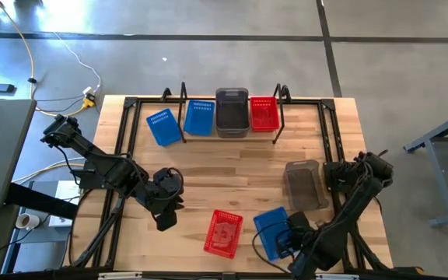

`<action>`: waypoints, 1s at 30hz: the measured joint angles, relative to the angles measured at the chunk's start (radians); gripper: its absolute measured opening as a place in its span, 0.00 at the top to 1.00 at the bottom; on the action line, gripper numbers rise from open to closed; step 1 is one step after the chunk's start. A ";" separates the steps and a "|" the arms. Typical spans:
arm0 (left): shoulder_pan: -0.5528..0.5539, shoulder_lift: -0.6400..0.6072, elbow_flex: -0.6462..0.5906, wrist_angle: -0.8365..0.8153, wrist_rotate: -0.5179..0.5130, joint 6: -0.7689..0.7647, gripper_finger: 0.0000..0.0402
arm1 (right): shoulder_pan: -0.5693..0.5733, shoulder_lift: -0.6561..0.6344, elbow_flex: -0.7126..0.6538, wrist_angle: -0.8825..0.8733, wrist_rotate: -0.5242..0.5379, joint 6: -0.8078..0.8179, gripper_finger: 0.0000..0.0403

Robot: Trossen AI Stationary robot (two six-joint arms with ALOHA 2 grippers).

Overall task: Stack baskets on shelf by color
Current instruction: Stack the bottom blue bin on the blue bin on the shelf

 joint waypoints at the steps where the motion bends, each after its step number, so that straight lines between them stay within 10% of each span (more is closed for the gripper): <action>1: 0.000 0.000 0.000 0.001 -0.005 0.005 0.80 | -0.009 0.000 0.021 -0.030 0.022 0.000 1.00; 16: 0.000 0.000 0.000 0.204 -0.053 0.246 0.80 | -0.255 -0.001 0.188 -0.155 0.295 -0.255 1.00; 30: 0.000 0.000 0.000 0.216 -0.222 0.406 0.80 | -0.473 0.000 0.205 0.106 0.413 -0.585 1.00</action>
